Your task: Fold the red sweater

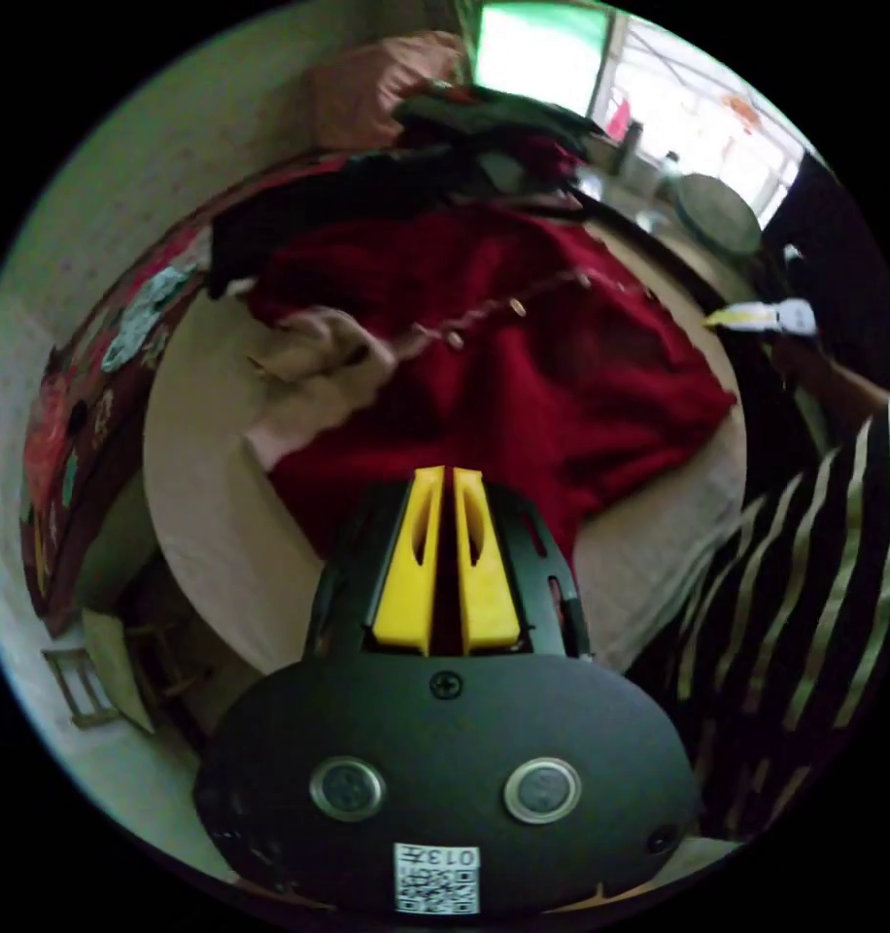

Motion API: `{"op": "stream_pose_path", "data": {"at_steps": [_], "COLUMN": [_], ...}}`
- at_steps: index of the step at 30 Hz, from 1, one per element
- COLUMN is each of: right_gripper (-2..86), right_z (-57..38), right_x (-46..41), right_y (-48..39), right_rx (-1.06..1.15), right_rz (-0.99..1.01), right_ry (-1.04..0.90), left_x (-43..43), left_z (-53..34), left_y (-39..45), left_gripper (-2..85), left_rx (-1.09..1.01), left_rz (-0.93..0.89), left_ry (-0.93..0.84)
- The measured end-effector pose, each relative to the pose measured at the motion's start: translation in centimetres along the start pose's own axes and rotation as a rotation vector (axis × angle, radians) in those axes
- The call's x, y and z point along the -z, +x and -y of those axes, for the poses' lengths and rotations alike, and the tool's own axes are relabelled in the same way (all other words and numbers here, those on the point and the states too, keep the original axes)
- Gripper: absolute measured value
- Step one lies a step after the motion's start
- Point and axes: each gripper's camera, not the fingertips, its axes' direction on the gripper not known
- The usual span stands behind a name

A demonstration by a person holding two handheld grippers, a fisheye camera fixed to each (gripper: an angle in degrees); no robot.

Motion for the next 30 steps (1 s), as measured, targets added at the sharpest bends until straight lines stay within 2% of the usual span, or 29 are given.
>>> {"op": "stream_pose_path", "data": {"at_steps": [3, 6, 8, 13, 15, 17, 19, 22, 25, 27, 30], "right_gripper": [7.8, 9.3, 9.4, 9.5, 8.7, 6.8, 4.1, 1.9, 1.2, 1.0, 0.8], "right_z": [-4.1, -6.6, -7.4, -8.0, -7.9, -7.7, -7.5, -7.0, -6.5, -7.0, -8.4], "right_x": [-0.7, -1.4, -1.7, -3.0, -3.3, -3.4, -3.5, -3.0, 0.1, 2.8, 4.5], "right_y": [0.8, 1.5, 1.7, 0.9, 0.6, 0.7, 0.9, 0.9, 0.4, 0.0, -0.2], "right_rx": [-0.080, -0.123, -0.119, -0.063, -0.038, -0.041, -0.047, -0.031, 0.028, 0.090, 0.103], "right_rz": [0.006, 0.062, 0.130, 0.137, 0.118, 0.133, 0.179, 0.168, 0.075, -0.055, -0.080], "right_ry": [-0.063, -0.105, -0.111, -0.112, -0.106, -0.121, -0.134, -0.149, -0.079, -0.066, -0.066], "left_x": [-1.0, -2.0, -1.7, -4.6, -6.1, -6.5, -6.5, -5.3, -1.7, 0.2, 0.4], "left_z": [-2.5, -4.3, -5.4, -6.6, -6.7, -6.5, -5.8, -4.9, -4.4, -4.4, -5.2], "left_y": [3.3, 4.5, 4.9, 5.8, 5.0, 3.5, 2.5, 1.5, 0.5, 0.5, 1.4], "left_gripper": [9.7, 11.8, 12.4, 15.0, 14.1, 11.6, 3.7, 2.5, 2.1, 2.0, 2.4], "left_rx": [-0.099, -0.112, -0.108, -0.153, -0.115, -0.026, -0.004, -0.048, -0.072, -0.092, -0.173], "left_rz": [0.031, -0.044, -0.047, 0.071, 0.089, 0.016, -0.039, -0.040, -0.066, -0.116, -0.139], "left_ry": [-0.054, -0.146, -0.133, -0.258, -0.292, -0.285, -0.307, -0.333, -0.311, -0.305, -0.392]}}
